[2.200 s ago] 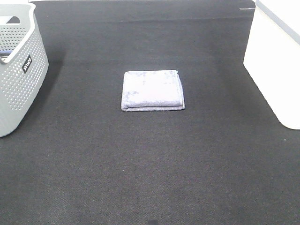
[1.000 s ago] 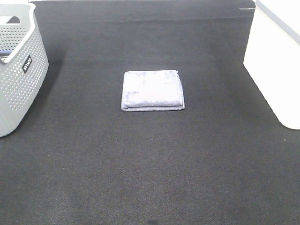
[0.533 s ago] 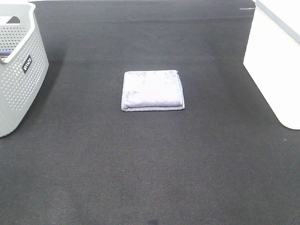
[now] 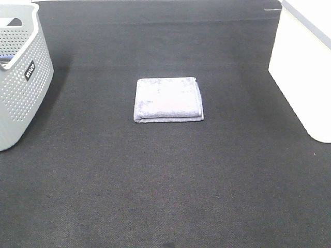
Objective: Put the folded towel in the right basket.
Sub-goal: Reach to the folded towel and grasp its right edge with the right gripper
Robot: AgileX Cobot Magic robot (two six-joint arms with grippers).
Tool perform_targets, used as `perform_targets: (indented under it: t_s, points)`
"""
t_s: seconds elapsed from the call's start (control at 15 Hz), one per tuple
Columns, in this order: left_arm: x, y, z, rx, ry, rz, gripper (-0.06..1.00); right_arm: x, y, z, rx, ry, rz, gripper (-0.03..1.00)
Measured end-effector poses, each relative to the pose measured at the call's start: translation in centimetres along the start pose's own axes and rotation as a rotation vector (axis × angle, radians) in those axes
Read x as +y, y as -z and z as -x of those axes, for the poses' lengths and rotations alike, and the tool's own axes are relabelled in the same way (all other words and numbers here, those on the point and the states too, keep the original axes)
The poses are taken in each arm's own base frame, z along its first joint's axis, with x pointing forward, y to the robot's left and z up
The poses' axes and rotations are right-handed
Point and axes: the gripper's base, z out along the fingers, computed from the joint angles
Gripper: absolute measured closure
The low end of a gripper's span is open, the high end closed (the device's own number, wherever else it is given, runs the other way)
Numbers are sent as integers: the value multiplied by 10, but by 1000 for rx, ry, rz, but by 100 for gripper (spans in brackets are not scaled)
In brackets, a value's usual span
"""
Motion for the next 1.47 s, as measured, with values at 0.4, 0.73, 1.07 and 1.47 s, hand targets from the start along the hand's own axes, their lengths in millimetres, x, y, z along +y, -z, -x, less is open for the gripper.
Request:
perform_targets:
  t_s: [0.4,0.73,1.07,1.47]
  points:
    - [0,0,0,0,0,0,-3,0,0,0,0,0,0,24]
    - [0,0,0,0,0,0,-3,0,0,0,0,0,0,24]
    - [0,0,0,0,0,0,-3,0,0,0,-1,0,0,24]
    - [0,0,0,0,0,0,-3,-7,-35,74,-7,-34,-12,24]
